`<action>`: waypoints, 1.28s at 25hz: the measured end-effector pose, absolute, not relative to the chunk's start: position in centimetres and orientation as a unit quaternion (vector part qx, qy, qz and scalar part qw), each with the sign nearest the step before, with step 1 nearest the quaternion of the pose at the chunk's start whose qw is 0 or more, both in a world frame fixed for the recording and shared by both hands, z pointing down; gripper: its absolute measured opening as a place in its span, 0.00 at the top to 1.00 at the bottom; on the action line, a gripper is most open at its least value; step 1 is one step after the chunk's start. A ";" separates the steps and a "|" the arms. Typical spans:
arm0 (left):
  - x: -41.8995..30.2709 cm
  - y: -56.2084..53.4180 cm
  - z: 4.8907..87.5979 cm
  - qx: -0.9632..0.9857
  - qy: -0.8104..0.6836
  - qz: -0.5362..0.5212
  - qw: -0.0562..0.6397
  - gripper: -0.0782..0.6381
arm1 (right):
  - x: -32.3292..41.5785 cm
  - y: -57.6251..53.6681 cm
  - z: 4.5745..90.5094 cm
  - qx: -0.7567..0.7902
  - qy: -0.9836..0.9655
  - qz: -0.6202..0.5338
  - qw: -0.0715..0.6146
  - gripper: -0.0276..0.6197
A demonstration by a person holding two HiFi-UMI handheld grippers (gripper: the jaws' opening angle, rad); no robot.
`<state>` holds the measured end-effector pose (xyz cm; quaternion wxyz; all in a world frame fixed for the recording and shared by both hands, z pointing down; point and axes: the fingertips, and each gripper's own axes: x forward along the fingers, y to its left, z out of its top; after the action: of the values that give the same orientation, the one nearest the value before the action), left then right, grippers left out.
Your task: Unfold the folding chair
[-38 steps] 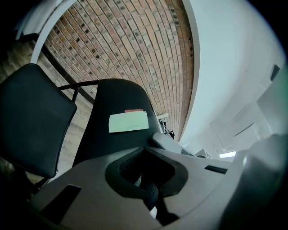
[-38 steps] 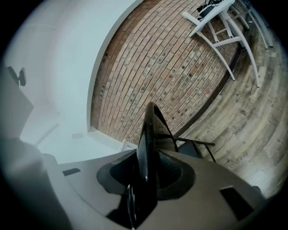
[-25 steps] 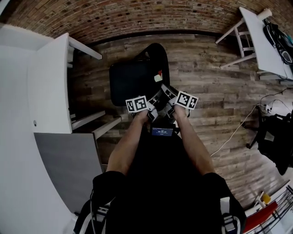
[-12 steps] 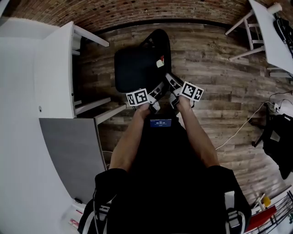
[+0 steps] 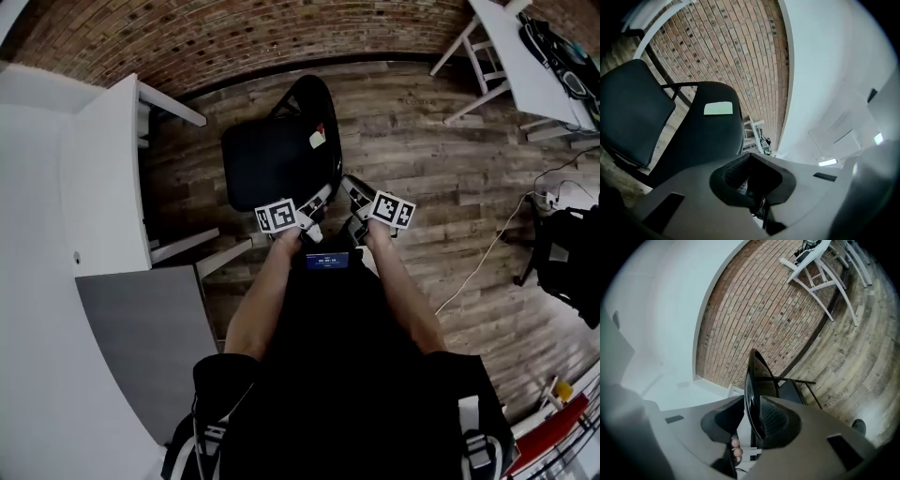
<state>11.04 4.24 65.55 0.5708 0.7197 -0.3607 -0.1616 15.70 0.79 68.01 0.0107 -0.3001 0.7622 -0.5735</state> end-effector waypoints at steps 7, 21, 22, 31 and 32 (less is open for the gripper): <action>6.8 8.8 61.5 0.744 -0.297 -0.222 0.556 0.88 | 16.1 7.6 66.7 -0.340 0.751 -0.566 0.011 0.79; 10.3 16.2 57.0 0.779 -0.183 -0.294 0.522 0.88 | 20.1 13.8 58.9 -0.358 0.811 -0.462 -0.028 0.79; 10.5 16.6 57.1 0.785 -0.182 -0.287 0.518 0.88 | 20.0 14.0 58.7 -0.351 0.818 -0.454 -0.036 0.79; 11.4 17.7 54.4 0.809 -0.217 -0.261 0.480 0.89 | 20.0 15.9 56.9 -0.277 0.863 -0.406 -0.114 0.79; 11.8 18.0 54.1 0.812 -0.224 -0.257 0.474 0.88 | 20.2 16.3 56.6 -0.265 0.867 -0.408 -0.110 0.79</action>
<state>11.82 17.98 54.09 0.4740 0.8120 -0.2240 -0.2567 20.21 16.31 56.60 -0.1101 -0.2650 0.8669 -0.4076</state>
